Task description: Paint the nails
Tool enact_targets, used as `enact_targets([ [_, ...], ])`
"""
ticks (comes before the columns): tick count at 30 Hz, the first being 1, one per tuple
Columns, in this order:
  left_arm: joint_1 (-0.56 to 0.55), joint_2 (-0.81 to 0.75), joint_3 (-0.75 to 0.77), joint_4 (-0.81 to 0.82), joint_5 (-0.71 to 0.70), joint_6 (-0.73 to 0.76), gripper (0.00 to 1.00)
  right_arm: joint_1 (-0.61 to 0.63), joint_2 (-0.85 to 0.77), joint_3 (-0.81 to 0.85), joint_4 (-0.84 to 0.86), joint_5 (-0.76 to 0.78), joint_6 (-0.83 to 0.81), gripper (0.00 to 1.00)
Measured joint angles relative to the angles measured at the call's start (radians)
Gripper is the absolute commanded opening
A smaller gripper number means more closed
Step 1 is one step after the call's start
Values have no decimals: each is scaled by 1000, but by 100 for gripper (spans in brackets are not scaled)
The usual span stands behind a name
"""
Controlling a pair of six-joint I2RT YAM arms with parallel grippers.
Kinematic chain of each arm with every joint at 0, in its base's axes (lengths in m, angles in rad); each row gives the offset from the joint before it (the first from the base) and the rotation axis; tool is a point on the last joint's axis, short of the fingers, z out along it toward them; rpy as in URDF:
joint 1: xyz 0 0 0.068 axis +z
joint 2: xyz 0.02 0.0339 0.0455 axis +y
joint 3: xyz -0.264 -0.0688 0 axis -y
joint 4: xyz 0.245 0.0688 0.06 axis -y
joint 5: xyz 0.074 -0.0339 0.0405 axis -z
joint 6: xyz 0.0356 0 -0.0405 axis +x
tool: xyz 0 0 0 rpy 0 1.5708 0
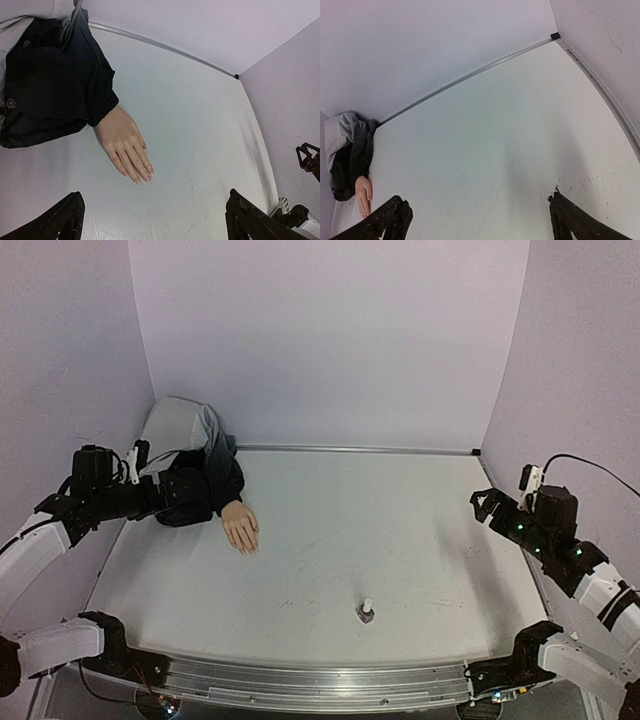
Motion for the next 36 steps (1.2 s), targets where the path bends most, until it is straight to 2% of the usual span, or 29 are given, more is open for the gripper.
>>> enact_targets([
  [6, -100, 68, 51, 12, -22, -18, 99, 4, 15, 24, 25, -1, 28, 98],
  [12, -286, 148, 89, 34, -53, -20, 99, 6, 40, 36, 49, -13, 39, 98],
  [19, -653, 322, 183, 45, -142, 14, 95, 6, 49, 39, 78, -35, 40, 98],
  [27, -1019, 644, 426, 31, -308, 116, 90, 6, 35, 41, 86, -51, 39, 98],
  [31, -1111, 777, 553, -7, -380, 149, 89, 6, 7, 41, 86, -52, 38, 98],
  [36, -1150, 917, 677, -75, -441, 172, 90, 6, -19, 41, 86, -51, 37, 98],
])
